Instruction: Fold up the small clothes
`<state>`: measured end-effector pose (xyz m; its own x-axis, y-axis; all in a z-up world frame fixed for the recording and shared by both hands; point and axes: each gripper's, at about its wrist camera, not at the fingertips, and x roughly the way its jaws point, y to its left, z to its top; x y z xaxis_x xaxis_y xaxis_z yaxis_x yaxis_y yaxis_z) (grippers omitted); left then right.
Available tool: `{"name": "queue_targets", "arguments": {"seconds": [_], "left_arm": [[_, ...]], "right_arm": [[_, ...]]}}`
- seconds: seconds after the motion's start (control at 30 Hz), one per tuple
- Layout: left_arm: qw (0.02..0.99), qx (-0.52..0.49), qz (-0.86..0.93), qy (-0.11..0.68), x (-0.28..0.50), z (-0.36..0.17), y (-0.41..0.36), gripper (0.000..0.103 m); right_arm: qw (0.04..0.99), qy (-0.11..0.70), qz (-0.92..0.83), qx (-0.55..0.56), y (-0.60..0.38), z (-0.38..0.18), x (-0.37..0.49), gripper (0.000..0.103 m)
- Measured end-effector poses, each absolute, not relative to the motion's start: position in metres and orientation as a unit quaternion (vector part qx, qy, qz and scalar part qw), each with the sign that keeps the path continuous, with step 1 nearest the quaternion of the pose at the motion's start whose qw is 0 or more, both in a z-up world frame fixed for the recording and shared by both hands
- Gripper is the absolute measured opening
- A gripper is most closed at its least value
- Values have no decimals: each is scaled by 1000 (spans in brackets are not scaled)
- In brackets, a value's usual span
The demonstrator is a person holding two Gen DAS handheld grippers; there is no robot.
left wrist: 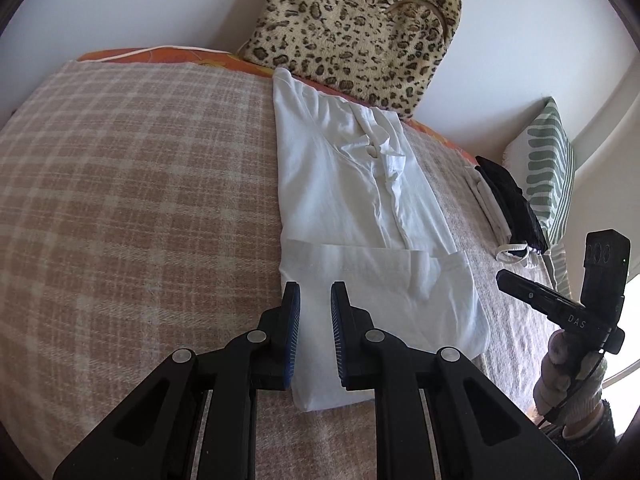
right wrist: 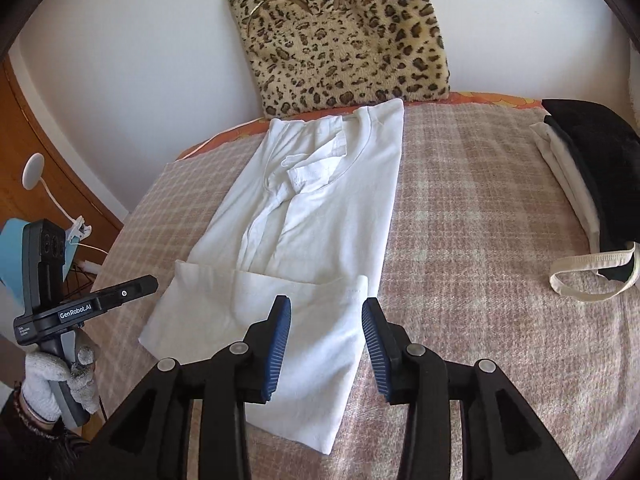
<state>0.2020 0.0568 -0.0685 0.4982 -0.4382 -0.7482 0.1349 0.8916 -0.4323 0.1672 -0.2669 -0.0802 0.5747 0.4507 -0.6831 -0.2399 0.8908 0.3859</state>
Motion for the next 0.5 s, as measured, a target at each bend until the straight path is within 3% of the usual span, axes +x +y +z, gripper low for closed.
{"name": "queue_targets", "arguments": {"seconds": [0.3, 0.4, 0.47, 0.5], "left_arm": [[847, -118, -192, 481, 190, -76, 33, 14], [844, -116, -189, 489, 193, -84, 29, 14], [846, -95, -182, 492, 193, -88, 26, 14], [848, -82, -176, 493, 193, -91, 24, 14]], "right_arm": [[836, 460, 251, 164, -271, -122, 130, 42], [834, 462, 262, 153, -262, -124, 130, 28], [841, 462, 251, 130, -257, -121, 130, 2], [842, 470, 239, 113, -255, -122, 131, 2]]}}
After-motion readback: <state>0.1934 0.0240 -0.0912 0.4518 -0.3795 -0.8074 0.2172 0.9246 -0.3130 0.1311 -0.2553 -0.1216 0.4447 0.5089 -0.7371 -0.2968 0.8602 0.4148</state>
